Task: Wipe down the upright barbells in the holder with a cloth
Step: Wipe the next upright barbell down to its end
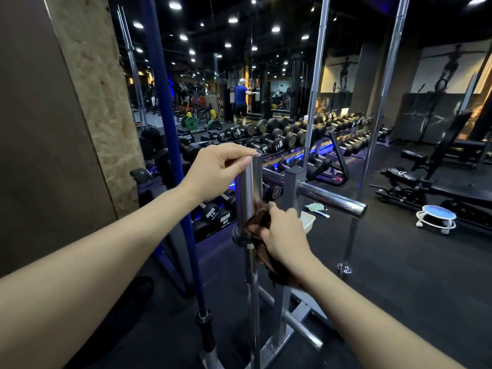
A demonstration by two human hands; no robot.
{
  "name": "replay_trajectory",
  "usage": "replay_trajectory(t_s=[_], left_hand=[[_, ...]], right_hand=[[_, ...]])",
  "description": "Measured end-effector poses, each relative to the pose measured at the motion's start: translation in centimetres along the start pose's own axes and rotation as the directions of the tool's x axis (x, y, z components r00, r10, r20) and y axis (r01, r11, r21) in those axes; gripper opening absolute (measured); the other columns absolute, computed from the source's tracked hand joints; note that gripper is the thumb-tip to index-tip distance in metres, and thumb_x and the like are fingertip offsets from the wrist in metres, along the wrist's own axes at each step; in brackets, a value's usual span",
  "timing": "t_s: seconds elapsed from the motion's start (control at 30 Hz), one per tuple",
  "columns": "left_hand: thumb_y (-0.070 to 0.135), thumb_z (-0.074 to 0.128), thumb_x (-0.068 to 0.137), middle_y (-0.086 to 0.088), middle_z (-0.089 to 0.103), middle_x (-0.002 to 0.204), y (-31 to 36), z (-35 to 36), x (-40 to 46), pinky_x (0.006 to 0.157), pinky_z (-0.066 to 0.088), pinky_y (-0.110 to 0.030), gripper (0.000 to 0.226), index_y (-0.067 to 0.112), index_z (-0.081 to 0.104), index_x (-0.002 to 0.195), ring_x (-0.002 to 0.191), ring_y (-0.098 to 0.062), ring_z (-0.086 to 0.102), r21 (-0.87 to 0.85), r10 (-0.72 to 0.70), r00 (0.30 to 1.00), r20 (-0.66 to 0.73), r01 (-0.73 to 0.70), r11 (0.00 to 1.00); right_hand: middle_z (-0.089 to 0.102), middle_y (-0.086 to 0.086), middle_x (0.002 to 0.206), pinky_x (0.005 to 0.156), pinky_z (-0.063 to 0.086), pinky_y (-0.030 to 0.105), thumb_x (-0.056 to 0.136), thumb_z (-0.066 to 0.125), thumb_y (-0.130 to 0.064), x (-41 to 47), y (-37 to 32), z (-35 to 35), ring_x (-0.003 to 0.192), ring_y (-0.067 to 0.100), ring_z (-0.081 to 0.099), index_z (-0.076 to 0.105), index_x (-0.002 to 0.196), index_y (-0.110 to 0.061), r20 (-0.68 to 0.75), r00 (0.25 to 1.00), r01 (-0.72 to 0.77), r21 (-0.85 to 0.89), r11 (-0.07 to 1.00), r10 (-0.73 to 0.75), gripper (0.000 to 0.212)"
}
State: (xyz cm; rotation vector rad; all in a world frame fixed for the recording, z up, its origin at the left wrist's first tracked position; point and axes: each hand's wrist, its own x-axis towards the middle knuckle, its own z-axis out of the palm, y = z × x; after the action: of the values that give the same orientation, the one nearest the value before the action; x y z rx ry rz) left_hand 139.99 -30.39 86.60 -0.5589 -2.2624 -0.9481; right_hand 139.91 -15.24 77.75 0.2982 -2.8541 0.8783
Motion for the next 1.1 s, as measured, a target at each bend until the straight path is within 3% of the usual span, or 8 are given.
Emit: replay_trajectory(t_s=[0.17,0.3,0.4,0.63,0.73,0.83,0.93,1.1], left_hand=[[0.022,0.057,0.095,0.006,0.07,0.106,1.4,-0.9,0.6,0.091,0.046,-0.018,0.02,0.015,0.073,0.104,0.098,-0.003,0.062,0.118,-0.032,0.998,0.057,0.025,0.993],[0.023,0.063,0.09,0.002,0.07,0.102,2.1,0.6,0.1,0.087,0.047,-0.029,0.02,0.015,0.072,0.105,0.096,-0.013,0.061,0.286,-0.02,0.997,-0.074,0.04,0.957],[0.016,0.069,0.085,-0.002,0.071,0.101,1.9,1.3,-0.1,0.087,0.046,-0.026,0.022,0.011,0.072,0.106,0.094,-0.015,0.062,0.235,-0.025,0.989,-0.148,0.06,0.97],[0.009,0.073,0.08,0.001,0.07,0.094,1.3,0.0,0.2,0.086,0.049,-0.02,0.022,0.006,0.074,0.102,0.089,-0.011,0.064,0.109,0.009,0.995,-0.096,0.001,0.994],[0.007,0.072,0.08,-0.002,0.07,0.096,0.6,-0.4,0.2,0.086,0.051,-0.02,0.023,0.003,0.073,0.103,0.09,-0.009,0.066,0.032,0.028,0.998,-0.06,-0.026,0.999],[0.005,0.072,0.08,-0.003,0.07,0.099,0.3,-0.6,0.1,0.088,0.049,-0.016,0.025,0.001,0.071,0.104,0.089,0.006,0.063,-0.017,0.027,0.998,-0.048,-0.028,0.999],[0.005,0.072,0.08,0.001,0.068,0.098,0.0,-0.4,0.2,0.09,0.049,-0.015,0.025,0.002,0.071,0.105,0.087,0.012,0.061,-0.037,0.017,0.998,-0.057,-0.019,0.999],[0.005,0.072,0.079,-0.001,0.07,0.098,-0.4,0.2,0.5,0.089,0.046,-0.012,0.024,0.004,0.072,0.103,0.085,0.014,0.06,-0.05,0.028,0.996,-0.08,-0.032,0.998]], right_hand=[[0.054,0.019,0.119,0.087,0.041,0.037,0.086,0.062,-0.029,1.1,0.0,-0.4,0.111,0.038,0.049,0.054,0.12,-0.012,0.033,0.999,0.025,-0.121,0.992,-0.022,0.039],[0.053,0.019,0.118,0.084,0.044,0.035,0.084,0.064,-0.024,1.4,0.0,-0.4,0.106,0.038,0.055,0.059,0.118,-0.013,0.016,1.0,-0.012,-0.125,0.992,0.015,0.036],[0.057,0.015,0.115,0.075,0.04,0.031,0.078,0.068,-0.021,2.2,0.4,-0.7,0.103,0.035,0.058,0.063,0.111,-0.018,0.032,0.999,-0.011,-0.086,0.996,0.013,0.034],[0.067,0.006,0.108,0.076,0.047,0.029,0.074,0.071,-0.013,3.2,1.0,-1.7,0.102,0.026,0.061,0.068,0.108,-0.022,0.077,0.995,0.06,-0.052,0.997,-0.056,0.035],[0.063,0.012,0.109,0.071,0.043,0.033,0.08,0.067,-0.009,3.0,1.6,-1.6,0.098,0.033,0.059,0.048,0.11,-0.011,0.002,1.0,-0.02,-0.014,1.0,0.02,0.036],[0.062,0.014,0.101,0.066,0.039,0.034,0.079,0.065,-0.01,2.3,1.7,-2.2,0.089,0.034,0.057,0.036,0.098,-0.013,-0.041,0.999,-0.016,0.027,1.0,0.017,0.035],[0.066,0.01,0.098,0.068,0.041,0.034,0.077,0.067,-0.015,0.5,0.4,-4.4,0.091,0.033,0.057,0.048,0.097,-0.015,-0.143,0.982,0.126,0.02,0.992,-0.122,0.028],[0.056,0.003,0.103,0.085,0.046,0.036,0.072,0.067,-0.014,-1.0,-2.4,-6.8,0.096,0.027,0.056,0.068,0.105,-0.029,-0.379,0.867,0.36,0.026,0.933,-0.324,0.036]])
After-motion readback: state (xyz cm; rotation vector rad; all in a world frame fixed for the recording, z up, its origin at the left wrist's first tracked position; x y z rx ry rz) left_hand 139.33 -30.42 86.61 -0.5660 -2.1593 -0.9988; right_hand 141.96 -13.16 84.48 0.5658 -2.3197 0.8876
